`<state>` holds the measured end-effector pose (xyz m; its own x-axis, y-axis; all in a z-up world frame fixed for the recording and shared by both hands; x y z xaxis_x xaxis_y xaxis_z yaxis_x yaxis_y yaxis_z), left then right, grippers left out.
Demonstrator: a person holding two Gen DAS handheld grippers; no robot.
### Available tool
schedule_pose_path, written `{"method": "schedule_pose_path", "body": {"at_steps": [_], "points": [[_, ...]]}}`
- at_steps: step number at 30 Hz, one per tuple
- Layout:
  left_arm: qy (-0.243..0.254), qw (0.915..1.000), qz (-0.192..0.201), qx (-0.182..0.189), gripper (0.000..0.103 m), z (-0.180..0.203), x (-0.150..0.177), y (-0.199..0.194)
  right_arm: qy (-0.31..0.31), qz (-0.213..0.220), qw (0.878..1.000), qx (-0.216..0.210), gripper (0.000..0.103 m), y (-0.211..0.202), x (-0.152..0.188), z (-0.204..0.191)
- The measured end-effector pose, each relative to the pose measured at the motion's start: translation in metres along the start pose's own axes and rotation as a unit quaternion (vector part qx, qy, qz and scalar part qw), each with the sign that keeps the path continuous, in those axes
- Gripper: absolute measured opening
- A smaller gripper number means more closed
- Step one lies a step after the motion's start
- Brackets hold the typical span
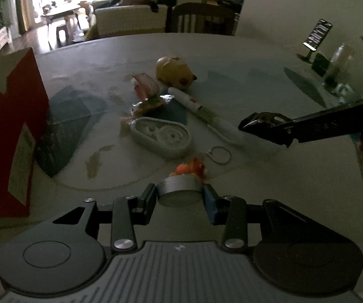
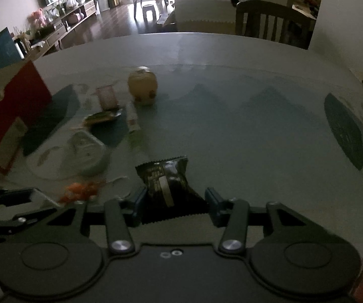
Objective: Organize objects
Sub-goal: 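Grasp the tape roll with left tool while right tool grasps the black snack pack, then carry the tape roll and snack pack over the cardboard box with both tools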
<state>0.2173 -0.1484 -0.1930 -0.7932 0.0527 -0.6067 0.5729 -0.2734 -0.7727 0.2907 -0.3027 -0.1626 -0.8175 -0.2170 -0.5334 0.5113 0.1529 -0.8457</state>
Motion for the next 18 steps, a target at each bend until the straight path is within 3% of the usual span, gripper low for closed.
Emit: {"method": "schedule_pose_path", "body": {"at_steps": [3, 6, 12, 18], "points": [[0.007, 0.9999, -0.003, 0.014, 0.039, -0.001, 0.004, -0.007, 0.007, 0.002, 1.000, -0.004, 0.044, -0.016, 0.006, -0.009], [0.010, 0.9997, -0.004, 0.024, 0.039, -0.004, 0.008, -0.016, 0.019, 0.001, 1.000, -0.009, 0.034, -0.029, 0.012, -0.021], [0.011, 0.9991, 0.004, 0.040, 0.039, -0.020, 0.008, -0.040, 0.011, 0.005, 1.000, 0.001, 0.031, -0.040, 0.023, -0.048], [0.014, 0.9986, 0.019, 0.047, 0.039, -0.044, 0.004, -0.074, 0.012, 0.017, 1.000, -0.015, 0.031, -0.060, 0.019, -0.084]]}}
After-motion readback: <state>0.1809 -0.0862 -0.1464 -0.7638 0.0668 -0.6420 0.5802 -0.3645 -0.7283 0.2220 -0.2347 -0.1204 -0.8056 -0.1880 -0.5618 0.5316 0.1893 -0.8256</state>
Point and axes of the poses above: each gripper's, at about its wrist camera, not at the fingertips, and y roughly the way its jaws point, z to its right, x to its underside, the point moved 9 cm from there along y, roughly the way its jaws point, and after that the axes turned 4 degrees about x, right-handed, at the moved point
